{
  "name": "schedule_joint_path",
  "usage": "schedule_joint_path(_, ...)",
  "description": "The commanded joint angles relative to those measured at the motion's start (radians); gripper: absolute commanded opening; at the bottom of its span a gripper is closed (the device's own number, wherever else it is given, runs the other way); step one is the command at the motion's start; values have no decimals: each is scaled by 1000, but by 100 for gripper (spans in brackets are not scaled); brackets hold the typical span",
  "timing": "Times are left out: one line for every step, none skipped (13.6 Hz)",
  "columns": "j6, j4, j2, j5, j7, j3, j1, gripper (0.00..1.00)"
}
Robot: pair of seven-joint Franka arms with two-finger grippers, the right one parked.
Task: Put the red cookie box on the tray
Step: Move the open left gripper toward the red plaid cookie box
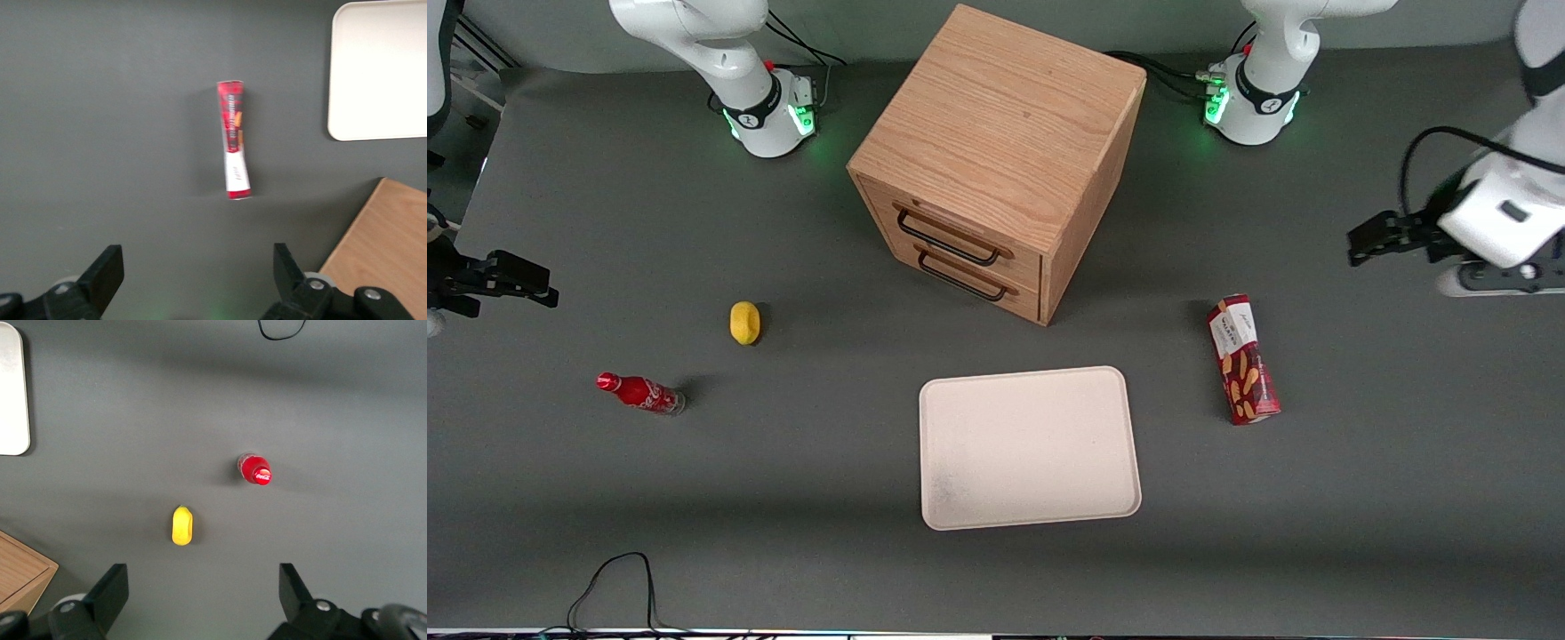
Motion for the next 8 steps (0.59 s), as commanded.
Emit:
schedule_joint_path(35,-32,-7,-3,-101,9,-74,100)
schedule_joint_path(39,-41,-10,-3,-102,9,-74,100)
schedule_joint_path(51,-64,-21,-3,-99,10,-71,100)
schedule_joint_path(74,-96,-33,-3,-99,11,-68,100)
schedule_joint_path(109,-145,-50,2,-89,11,-66,100)
schedule_joint_path(163,-206,-73,5,-86,12,-63,100)
schedule_joint_path(214,-260,-89,5,-85,15,-61,100)
schedule_joint_path(251,-294,-89,7,-85,17,-61,100)
